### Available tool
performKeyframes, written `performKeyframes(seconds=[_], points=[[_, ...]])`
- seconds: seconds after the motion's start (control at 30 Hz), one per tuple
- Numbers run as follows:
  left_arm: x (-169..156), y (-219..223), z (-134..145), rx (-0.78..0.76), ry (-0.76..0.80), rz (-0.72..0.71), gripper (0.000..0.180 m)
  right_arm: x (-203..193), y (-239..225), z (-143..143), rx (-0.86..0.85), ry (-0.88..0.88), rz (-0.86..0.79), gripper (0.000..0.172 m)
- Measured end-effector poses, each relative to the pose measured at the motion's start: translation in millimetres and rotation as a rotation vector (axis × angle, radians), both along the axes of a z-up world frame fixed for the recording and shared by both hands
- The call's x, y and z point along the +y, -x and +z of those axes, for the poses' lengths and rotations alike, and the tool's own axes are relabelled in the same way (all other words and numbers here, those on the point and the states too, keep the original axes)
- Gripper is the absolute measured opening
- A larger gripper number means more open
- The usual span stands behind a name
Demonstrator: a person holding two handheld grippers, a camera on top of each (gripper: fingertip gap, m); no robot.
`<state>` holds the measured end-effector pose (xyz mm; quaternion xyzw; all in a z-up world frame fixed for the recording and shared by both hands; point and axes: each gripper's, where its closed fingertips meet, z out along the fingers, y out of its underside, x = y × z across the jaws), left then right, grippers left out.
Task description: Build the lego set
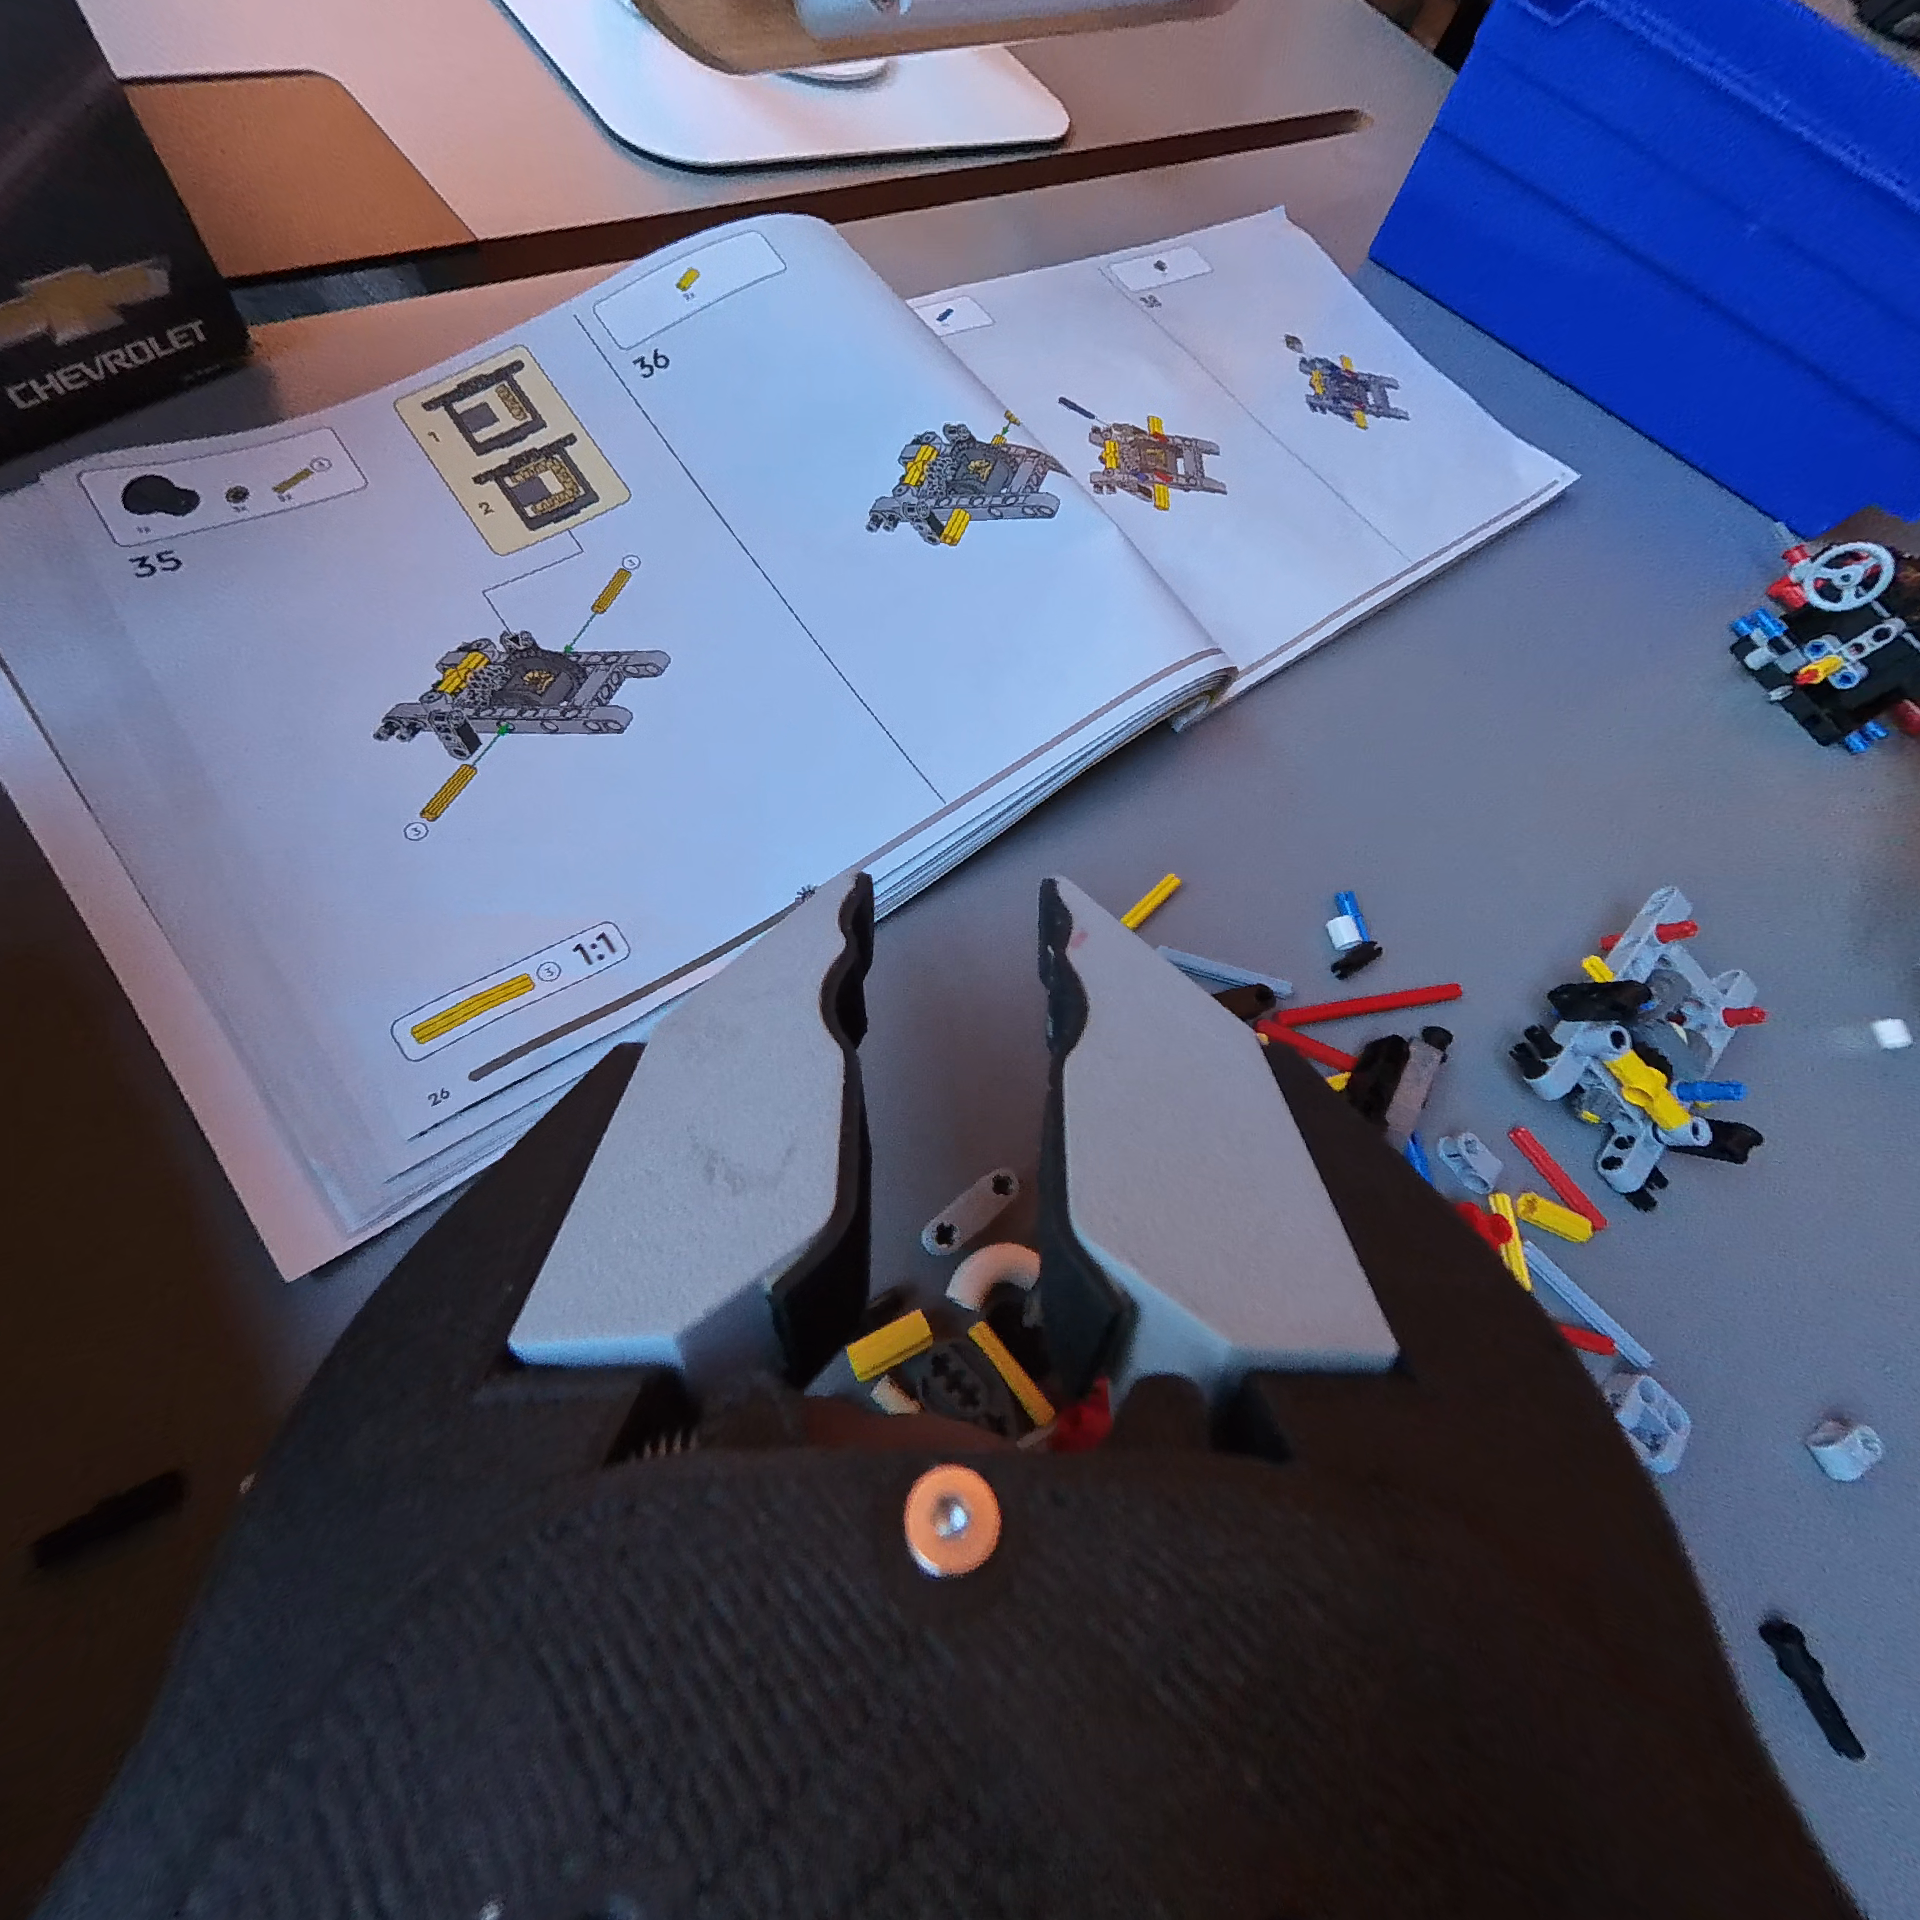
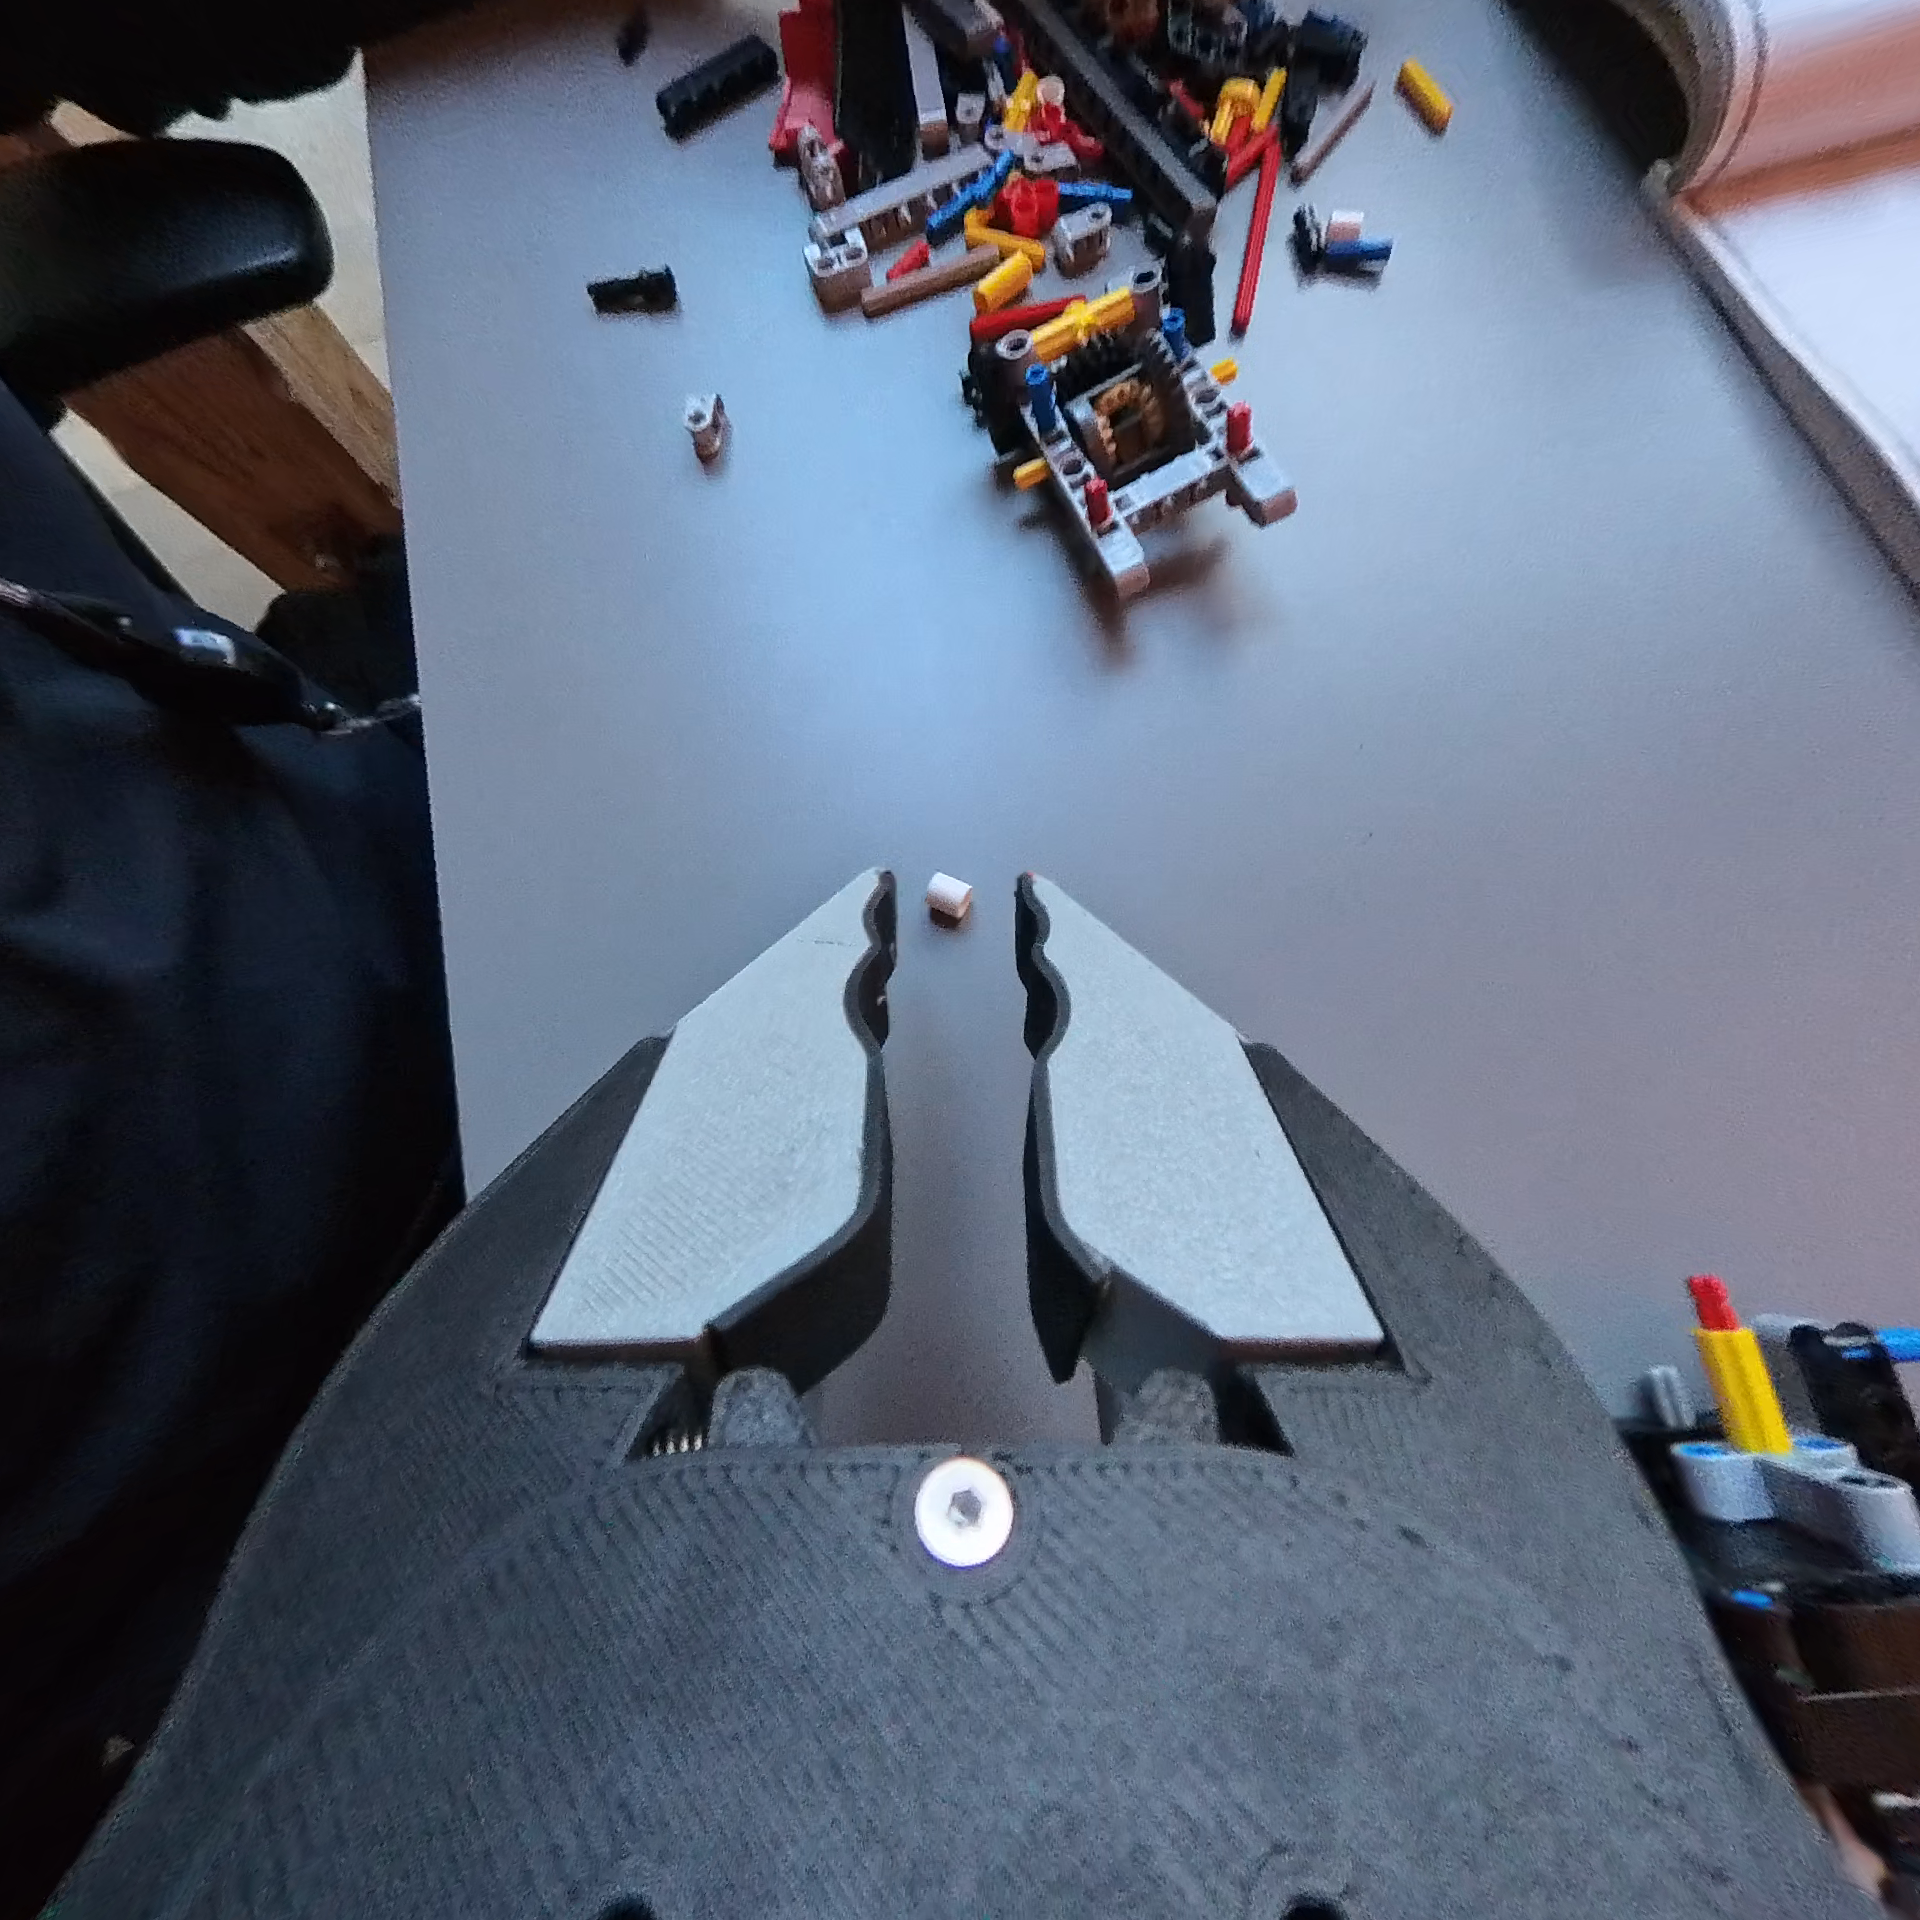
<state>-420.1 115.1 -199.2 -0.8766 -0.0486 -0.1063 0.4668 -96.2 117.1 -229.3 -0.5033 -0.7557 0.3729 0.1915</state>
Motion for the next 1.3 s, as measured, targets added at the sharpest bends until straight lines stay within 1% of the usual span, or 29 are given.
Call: performKeyframes(seconds=[0.13,0.2,0.33,0.43,0.53,0.6,0.67,0.7,0.73,0.83,0.93,1.03,1.13,1.23,1.3], points=[[-0.1,2.1,-4.0,-0.004,0.012,0.007,0.030,-4.5,-7.9,-17.2,-0.062,-0.055,-0.024,0.020],[-0.1,3.6,-5.3,-0.011,0.015,0.011,0.030,-3.3,-7.9,-18.7,-0.034,-0.070,-0.058,0.006],[0.1,4.0,-5.0,-0.015,0.013,0.011,0.029,-3.9,-8.3,-18.2,-0.004,-0.093,-0.066,0.006],[-0.4,4.9,-3.8,-0.007,0.010,0.016,0.029,-10.5,5.5,-2.8,0.043,-0.084,-0.043,0.006],[-0.8,8.1,-0.2,-0.006,-0.002,0.030,0.029,-19.6,48.0,31.6,0.124,-0.063,-0.017,0.006],[0.3,11.1,3.2,-0.016,-0.013,0.057,0.029,-25.5,90.1,50.0,0.143,-0.078,0.001,0.005],[2.4,11.3,7.5,-0.028,-0.030,0.078,0.029,-41.7,135.1,62.6,0.161,-0.078,0.063,0.006],[2.8,10.8,9.0,-0.023,-0.036,0.080,0.029,-48.3,158.0,63.0,0.164,-0.090,0.086,0.006],[2.3,11.0,9.4,-0.009,-0.036,0.080,0.029,-53.5,178.6,57.5,0.140,-0.108,0.105,0.006],[-1.1,18.3,8.2,0.035,-0.024,0.096,0.029,-71.4,219.0,31.1,0.044,-0.130,0.193,0.006],[-3.6,28.3,-0.3,0.071,0.012,0.119,0.029,-82.2,230.8,11.0,-0.011,-0.147,0.251,0.006],[-1.4,23.8,-6.6,0.063,0.035,0.098,0.029,-80.9,231.1,4.0,-0.023,-0.187,0.253,0.009],[0.4,17.9,-7.4,0.093,0.038,0.076,0.029,-73.5,226.5,11.6,0.002,-0.199,0.221,0.014],[2.2,13.6,-7.5,0.109,0.038,0.064,0.029,-72.4,217.6,22.4,0.019,-0.099,0.209,0.023],[2.5,13.8,-8.3,0.112,0.040,0.068,0.029,-57.9,215.3,25.2,0.016,-0.114,0.143,0.025]])
